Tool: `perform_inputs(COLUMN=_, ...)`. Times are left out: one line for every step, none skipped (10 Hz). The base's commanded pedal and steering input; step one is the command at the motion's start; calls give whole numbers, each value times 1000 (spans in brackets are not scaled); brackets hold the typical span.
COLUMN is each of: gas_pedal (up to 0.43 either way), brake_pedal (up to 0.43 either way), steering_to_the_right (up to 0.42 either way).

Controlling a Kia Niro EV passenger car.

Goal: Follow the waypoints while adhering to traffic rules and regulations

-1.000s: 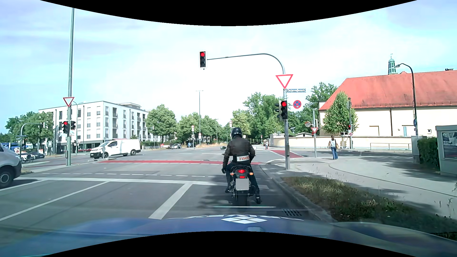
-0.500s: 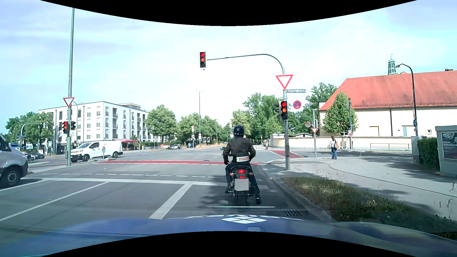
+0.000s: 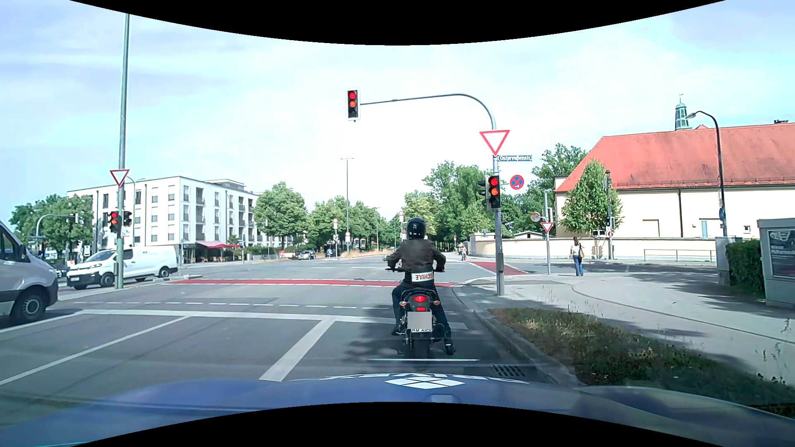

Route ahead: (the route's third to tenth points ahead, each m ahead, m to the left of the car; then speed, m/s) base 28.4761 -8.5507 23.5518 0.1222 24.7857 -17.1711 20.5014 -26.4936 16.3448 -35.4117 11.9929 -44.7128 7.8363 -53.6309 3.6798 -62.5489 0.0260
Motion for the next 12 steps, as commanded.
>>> perform_inputs(gas_pedal=0, brake_pedal=317, steering_to_the_right=0)
perform_inputs(gas_pedal=0, brake_pedal=329, steering_to_the_right=0)
perform_inputs(gas_pedal=0, brake_pedal=335, steering_to_the_right=0)
perform_inputs(gas_pedal=0, brake_pedal=348, steering_to_the_right=0)
perform_inputs(gas_pedal=0, brake_pedal=354, steering_to_the_right=0)
perform_inputs(gas_pedal=0, brake_pedal=354, steering_to_the_right=0)
perform_inputs(gas_pedal=0, brake_pedal=329, steering_to_the_right=0)
perform_inputs(gas_pedal=0, brake_pedal=250, steering_to_the_right=0)
perform_inputs(gas_pedal=0, brake_pedal=220, steering_to_the_right=0)
perform_inputs(gas_pedal=0, brake_pedal=220, steering_to_the_right=0)
perform_inputs(gas_pedal=0, brake_pedal=220, steering_to_the_right=0)
perform_inputs(gas_pedal=0, brake_pedal=207, steering_to_the_right=0)
